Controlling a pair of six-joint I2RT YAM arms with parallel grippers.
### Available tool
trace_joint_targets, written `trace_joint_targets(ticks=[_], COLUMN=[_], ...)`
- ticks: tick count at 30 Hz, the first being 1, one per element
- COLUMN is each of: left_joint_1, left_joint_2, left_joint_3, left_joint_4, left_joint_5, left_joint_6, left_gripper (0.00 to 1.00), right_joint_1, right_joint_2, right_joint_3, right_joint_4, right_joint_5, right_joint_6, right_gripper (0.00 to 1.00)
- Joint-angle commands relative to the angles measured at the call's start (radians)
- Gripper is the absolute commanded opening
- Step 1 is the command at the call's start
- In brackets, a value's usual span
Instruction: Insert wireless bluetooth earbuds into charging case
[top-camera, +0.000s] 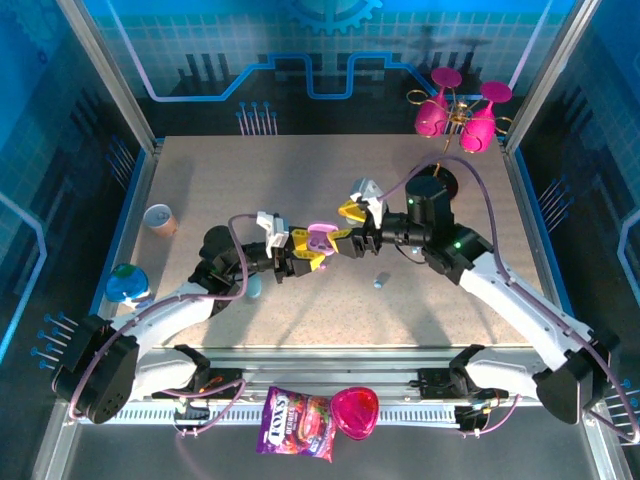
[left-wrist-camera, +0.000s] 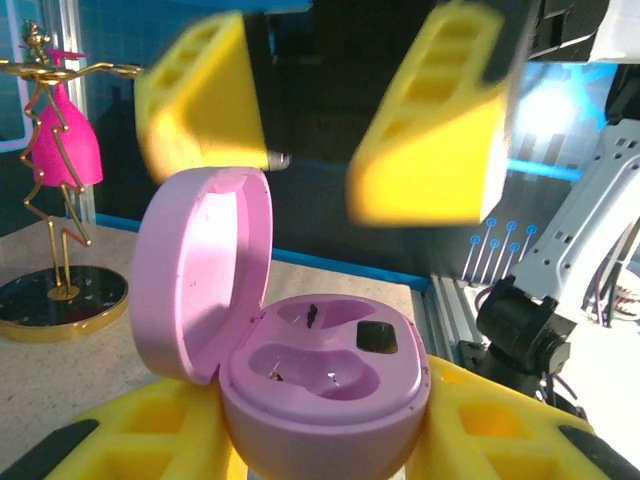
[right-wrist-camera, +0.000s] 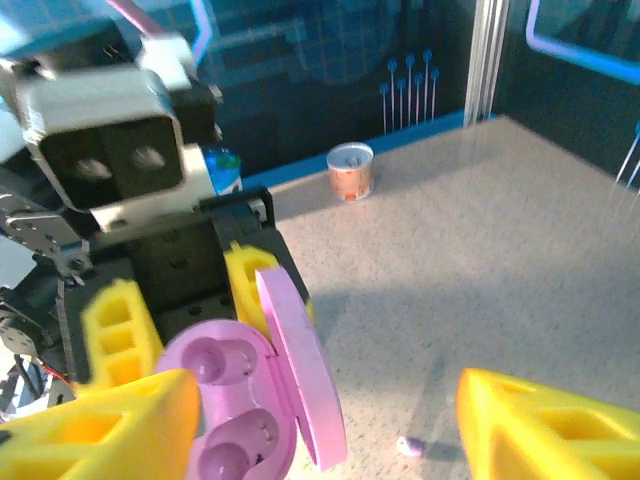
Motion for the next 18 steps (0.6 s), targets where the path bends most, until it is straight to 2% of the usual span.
trace_joint_targets(ticks=[1,4,7,12,18], left_joint_1=[0.016,0.034,0.048,0.05,0.049], left_joint_2=[0.002,0.001,-0.015,-0.072,-0.113], left_joint_3=[-0.041,-0.085,-0.107,-0.117,-0.123], left_joint_4=[0.092,0.176,0.209,0.162,0.124], left_joint_5=[-0.041,-0.055,-0.059,-0.072,-0.085], left_joint_6=[0.068,0.072,0.063,0.074,0.083], left_gripper=[0.34,0.33,0.32,0.32,0.31], right_joint_1=[-0.053,-0.131,-0.203,-0.232,-0.21], right_joint_2=[-0.071,-0.102,-0.096,0.014,0.215], right_joint_3=[-0.066,-0.152,-0.216,-0.2,-0.139], right_joint_4=[0.152,0.295,0.352,0.215,0.118], right_joint_5=[-0.05,-0.072,-0.058,0.099,0.156], right_joint_6=[0.101,0.223,0.313,0.357,0.464], right_gripper=[0.77,0.8,0.8,0.77,0.71])
